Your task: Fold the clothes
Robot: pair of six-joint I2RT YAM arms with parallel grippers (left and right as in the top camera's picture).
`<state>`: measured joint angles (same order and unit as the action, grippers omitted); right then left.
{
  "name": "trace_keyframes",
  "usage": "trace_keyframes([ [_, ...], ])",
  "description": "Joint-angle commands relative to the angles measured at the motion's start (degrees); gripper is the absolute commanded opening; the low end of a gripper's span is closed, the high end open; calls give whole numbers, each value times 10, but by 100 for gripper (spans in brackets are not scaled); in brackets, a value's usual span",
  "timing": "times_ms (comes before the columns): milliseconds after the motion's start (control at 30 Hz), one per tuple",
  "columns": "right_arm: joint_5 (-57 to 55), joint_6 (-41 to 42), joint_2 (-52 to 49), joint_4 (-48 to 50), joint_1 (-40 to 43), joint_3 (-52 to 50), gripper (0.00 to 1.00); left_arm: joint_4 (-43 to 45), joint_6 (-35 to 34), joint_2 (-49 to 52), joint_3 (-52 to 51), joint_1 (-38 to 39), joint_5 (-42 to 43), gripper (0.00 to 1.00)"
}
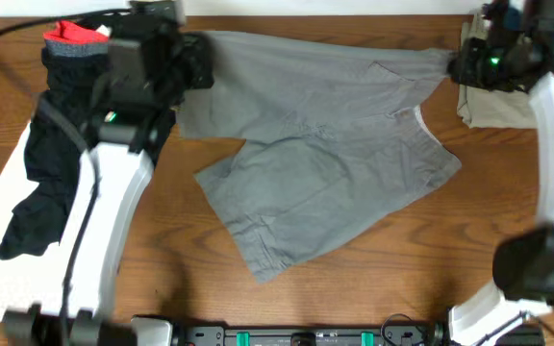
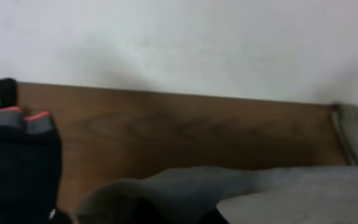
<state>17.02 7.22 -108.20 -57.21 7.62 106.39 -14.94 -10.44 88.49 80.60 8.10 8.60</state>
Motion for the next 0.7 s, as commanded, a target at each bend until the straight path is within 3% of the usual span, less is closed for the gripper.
trace_keyframes([
  [0, -141, 11, -65, 48, 27, -4, 1, 58, -1, 48, 16, -31, -116, 6],
  [300, -121, 14, -180, 215, 2, -4, 1, 191, -1, 182, 16, -29, -116, 6],
  [500, -120, 13, -178, 223, -3, -4, 1, 170, -1, 185, 16, -29, -116, 6],
  [667, -120, 12, -151, 166, 0, -3, 1, 105, -1, 144, 17, -29, -116, 6],
])
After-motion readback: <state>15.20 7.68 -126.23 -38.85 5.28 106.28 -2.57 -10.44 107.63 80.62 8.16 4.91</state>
